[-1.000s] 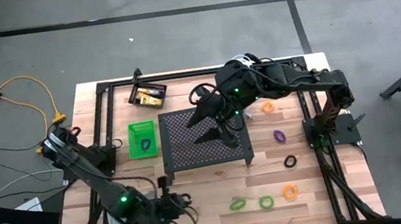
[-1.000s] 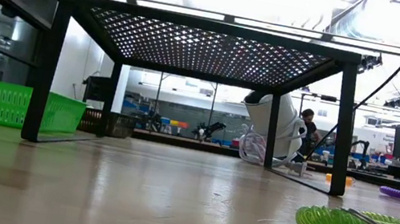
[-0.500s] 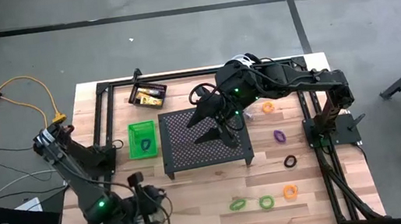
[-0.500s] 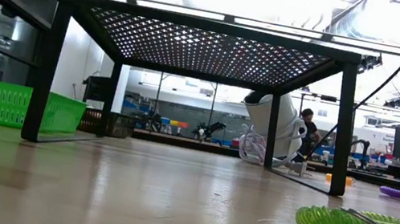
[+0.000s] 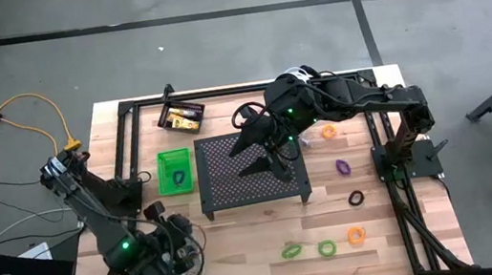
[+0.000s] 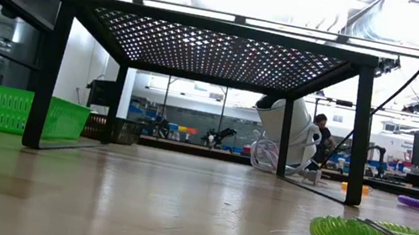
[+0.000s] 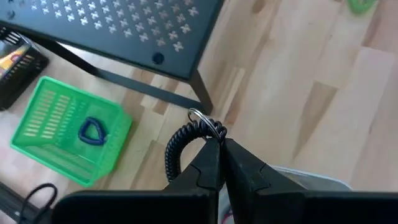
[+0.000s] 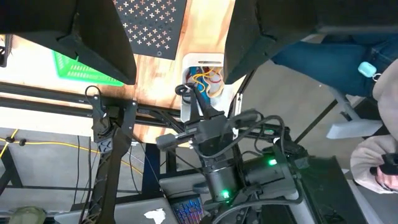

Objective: Pick & Place Office Desk Supplies
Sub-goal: Put the left black spring keychain into the green bin

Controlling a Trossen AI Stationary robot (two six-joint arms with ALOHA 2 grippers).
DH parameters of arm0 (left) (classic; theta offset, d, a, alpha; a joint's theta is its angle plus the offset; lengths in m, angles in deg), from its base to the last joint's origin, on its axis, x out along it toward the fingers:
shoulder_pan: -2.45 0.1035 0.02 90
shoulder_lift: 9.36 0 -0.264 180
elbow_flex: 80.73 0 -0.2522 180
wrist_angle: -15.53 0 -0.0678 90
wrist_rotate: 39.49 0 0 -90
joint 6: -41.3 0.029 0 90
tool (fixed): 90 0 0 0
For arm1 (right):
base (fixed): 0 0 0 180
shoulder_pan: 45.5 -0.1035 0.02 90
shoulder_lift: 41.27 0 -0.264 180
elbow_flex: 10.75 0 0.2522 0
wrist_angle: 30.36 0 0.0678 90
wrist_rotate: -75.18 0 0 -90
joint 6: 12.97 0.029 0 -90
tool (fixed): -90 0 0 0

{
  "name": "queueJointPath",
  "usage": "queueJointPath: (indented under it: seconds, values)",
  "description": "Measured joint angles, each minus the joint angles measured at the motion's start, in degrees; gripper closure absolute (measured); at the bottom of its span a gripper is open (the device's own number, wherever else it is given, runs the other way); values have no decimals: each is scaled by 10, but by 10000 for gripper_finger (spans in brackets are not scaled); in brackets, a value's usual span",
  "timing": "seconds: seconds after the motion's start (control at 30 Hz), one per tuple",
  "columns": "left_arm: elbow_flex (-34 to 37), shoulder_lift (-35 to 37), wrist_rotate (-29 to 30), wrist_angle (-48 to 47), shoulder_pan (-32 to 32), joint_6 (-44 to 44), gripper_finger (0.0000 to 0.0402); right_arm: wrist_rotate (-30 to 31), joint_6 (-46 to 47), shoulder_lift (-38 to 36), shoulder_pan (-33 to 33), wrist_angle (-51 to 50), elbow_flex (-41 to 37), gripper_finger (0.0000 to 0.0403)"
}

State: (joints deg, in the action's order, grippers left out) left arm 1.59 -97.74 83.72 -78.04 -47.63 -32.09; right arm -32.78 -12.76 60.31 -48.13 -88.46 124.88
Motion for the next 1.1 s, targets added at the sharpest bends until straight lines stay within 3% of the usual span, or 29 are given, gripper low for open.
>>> queueJointPath:
  seconds: [0.33, 0.8, 1.1]
  values:
    - [28, 60, -18, -12, 95, 101, 395, 0, 0, 0, 0, 0, 0, 172]
    - [259, 282, -87, 106, 283, 232, 395, 0, 0, 0, 0, 0, 0, 172]
    - [343, 315, -177, 184, 421, 321, 395, 0, 0, 0, 0, 0, 0, 172]
